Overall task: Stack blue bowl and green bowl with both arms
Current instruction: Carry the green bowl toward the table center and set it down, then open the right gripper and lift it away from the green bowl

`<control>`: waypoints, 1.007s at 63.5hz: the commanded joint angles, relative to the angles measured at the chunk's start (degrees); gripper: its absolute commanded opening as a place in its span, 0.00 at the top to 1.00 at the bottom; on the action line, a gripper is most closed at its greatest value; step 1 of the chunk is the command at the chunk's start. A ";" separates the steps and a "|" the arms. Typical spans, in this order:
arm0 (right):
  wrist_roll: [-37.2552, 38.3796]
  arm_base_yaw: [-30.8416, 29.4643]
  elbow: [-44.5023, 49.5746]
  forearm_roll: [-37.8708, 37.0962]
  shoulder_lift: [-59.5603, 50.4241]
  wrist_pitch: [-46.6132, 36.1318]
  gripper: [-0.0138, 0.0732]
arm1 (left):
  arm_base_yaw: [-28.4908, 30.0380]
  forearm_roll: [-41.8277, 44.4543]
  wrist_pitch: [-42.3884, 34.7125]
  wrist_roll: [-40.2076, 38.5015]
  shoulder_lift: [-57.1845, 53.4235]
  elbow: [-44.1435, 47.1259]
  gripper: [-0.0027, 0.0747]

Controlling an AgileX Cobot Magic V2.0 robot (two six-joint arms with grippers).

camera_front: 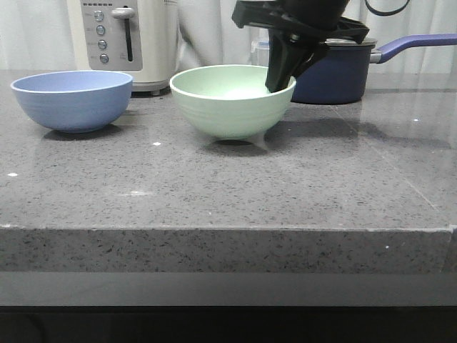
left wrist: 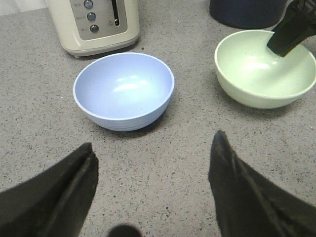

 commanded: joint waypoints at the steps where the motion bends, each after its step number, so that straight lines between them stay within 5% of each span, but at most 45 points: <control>1: 0.19 -0.19 -2.00 0.26 -2.90 -2.62 0.66 | -0.43 0.12 -3.98 -0.04 0.06 -2.04 0.35; 17: 0.19 -0.19 -2.00 0.26 -3.46 -3.16 0.44 | -0.43 0.12 -3.98 -0.04 0.06 -2.04 0.35; 38: -2.60 -0.19 0.43 -1.26 -13.82 1.18 0.45 | -0.43 0.12 -3.98 -0.04 0.06 -2.04 0.35; 64: -3.14 -6.36 27.37 -0.51 -34.92 -13.50 0.45 | -0.43 0.12 -3.98 -0.04 0.06 -2.04 0.35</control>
